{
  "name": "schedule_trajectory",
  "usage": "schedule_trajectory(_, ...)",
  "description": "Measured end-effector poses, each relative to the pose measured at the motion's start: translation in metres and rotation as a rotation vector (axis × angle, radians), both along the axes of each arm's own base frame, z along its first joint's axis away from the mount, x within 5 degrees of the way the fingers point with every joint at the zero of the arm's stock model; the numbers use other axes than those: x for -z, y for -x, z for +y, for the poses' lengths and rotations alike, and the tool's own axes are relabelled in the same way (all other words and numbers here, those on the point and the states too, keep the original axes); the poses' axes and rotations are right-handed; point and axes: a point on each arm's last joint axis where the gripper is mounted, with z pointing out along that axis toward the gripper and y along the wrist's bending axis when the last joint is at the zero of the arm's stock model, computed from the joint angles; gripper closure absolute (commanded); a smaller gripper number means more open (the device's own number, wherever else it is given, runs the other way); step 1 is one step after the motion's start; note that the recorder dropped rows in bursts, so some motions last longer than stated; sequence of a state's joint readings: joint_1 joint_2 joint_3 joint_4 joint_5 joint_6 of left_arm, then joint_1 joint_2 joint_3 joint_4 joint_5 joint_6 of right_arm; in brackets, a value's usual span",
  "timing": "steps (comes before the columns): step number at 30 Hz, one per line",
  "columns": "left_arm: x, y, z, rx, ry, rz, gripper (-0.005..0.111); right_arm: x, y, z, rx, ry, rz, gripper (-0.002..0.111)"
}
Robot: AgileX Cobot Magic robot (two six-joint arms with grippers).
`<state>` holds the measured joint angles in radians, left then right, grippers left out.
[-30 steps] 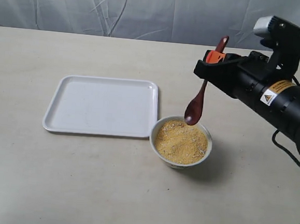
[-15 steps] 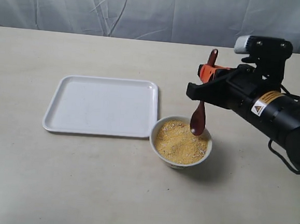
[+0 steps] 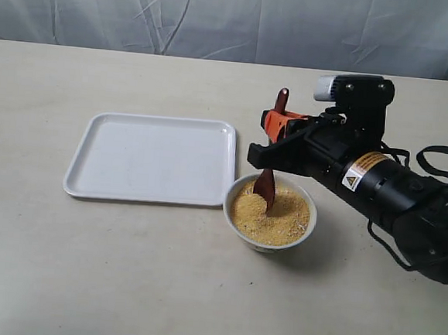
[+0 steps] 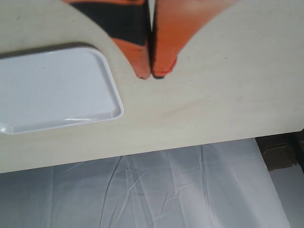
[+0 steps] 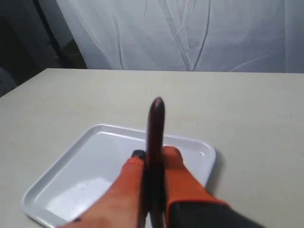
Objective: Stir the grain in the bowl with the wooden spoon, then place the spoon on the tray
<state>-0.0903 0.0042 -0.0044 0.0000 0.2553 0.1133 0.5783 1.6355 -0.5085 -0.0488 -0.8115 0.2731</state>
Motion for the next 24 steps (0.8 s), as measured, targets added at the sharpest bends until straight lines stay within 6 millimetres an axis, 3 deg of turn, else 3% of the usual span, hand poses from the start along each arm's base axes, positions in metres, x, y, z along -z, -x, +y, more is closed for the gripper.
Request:
schedule_trajectory(11, 0.0, 0.0, 0.0, 0.0, 0.0, 0.0, 0.107, -0.028, 0.003, -0.01, 0.048, 0.081, -0.132, 0.109)
schedule_trajectory(13, 0.0, 0.0, 0.0, 0.0, 0.0, 0.0, 0.107, -0.026, 0.003, -0.013, 0.074, 0.12, -0.11, 0.109)
schedule_trajectory(18, 0.0, 0.0, 0.0, 0.0, 0.0, 0.0, 0.107, 0.005, -0.002, -0.01, 0.083, 0.14, 0.016, 0.109)
schedule_trajectory(24, 0.0, 0.0, 0.0, 0.0, 0.0, 0.0, 0.107, -0.002, 0.0, -0.003, 0.047, 0.002, 0.015, 0.109)
